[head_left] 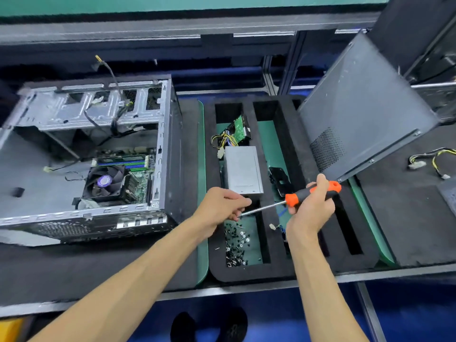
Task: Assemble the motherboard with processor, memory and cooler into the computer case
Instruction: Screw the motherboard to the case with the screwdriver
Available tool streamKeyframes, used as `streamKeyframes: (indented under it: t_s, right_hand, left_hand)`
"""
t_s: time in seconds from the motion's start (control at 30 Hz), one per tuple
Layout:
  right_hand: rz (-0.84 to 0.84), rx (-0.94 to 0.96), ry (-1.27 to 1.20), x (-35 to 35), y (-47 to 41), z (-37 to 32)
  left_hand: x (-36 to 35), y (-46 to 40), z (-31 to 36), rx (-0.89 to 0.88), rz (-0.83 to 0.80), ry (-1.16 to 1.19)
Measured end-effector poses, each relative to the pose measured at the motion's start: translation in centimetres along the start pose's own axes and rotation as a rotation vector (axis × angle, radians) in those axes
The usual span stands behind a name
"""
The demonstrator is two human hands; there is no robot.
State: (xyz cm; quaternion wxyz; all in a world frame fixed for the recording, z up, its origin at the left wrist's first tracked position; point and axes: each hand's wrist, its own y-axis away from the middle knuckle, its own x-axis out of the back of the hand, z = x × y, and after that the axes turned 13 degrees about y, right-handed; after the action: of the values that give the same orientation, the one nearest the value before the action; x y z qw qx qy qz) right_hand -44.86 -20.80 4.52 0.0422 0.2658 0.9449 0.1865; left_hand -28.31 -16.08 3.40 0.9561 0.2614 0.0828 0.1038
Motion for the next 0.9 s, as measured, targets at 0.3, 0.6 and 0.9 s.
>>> streamKeyframes:
  t_s: [0.3, 0.6, 0.9]
  right_hand:
    - [-0.058, -0.088, -0.277, -4.7, 5.6, -4.4]
    - [-0.166, -0.01, -0.294, -11.8, 13.7, -5.5]
    - [-0.144, 0.057, -0.251, -19.4, 20.6, -4.6]
  left_hand:
    - [6.2, 6.7, 7.2, -0.018, -0.083, 0.607]
    - [16.6, 10.9, 10.3, -0.153, -0.085, 0.739]
    - [26.4, 10.7, 12.8, -0.244, -0.059, 0.658]
